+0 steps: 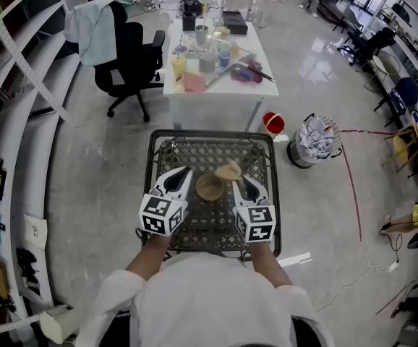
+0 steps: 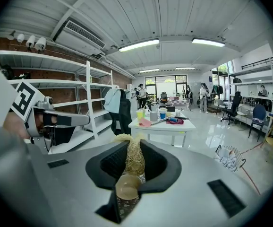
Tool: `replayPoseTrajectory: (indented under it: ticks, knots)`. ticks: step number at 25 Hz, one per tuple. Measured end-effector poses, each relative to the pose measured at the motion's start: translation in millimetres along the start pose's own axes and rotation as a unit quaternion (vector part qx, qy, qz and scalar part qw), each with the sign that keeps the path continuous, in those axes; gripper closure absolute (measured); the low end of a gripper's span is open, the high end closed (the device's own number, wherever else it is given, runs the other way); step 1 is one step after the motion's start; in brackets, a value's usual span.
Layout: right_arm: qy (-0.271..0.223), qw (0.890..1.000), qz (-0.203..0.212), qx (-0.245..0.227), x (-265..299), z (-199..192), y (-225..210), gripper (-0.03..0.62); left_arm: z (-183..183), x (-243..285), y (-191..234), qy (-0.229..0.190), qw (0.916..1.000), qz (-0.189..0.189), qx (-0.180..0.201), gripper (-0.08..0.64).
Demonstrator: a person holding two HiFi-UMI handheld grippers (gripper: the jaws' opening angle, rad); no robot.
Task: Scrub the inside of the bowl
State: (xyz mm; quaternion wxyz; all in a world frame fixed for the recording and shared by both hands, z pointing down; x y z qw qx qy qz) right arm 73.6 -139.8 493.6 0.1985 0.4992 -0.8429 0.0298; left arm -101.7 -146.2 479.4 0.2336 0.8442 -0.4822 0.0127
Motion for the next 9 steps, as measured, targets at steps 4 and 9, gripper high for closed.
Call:
replayPoseTrajectory:
  ticks: [4, 9]
  knots:
    - [0.0, 1.0, 0.0, 0.0, 1.5, 1.9, -0.2, 0.505, 2.1, 1.1, 1.2, 0.0, 1.0, 0.0, 0.0, 0.517]
    - [0.0, 1.0, -0.002, 0.001, 4.3, 5.5, -0.4, 0.505, 6.8, 2.6, 3.1, -0.002, 1.0, -0.006, -0.002, 0.517]
Point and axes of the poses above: the fingertips, and each gripper's own axes: x forward along the fingers, y to its left, z out of its top, the point moved 4 cm from there along -x, backward along the fingers, and after that the axes turned 11 degrees about -x, right-handed, at the moved point
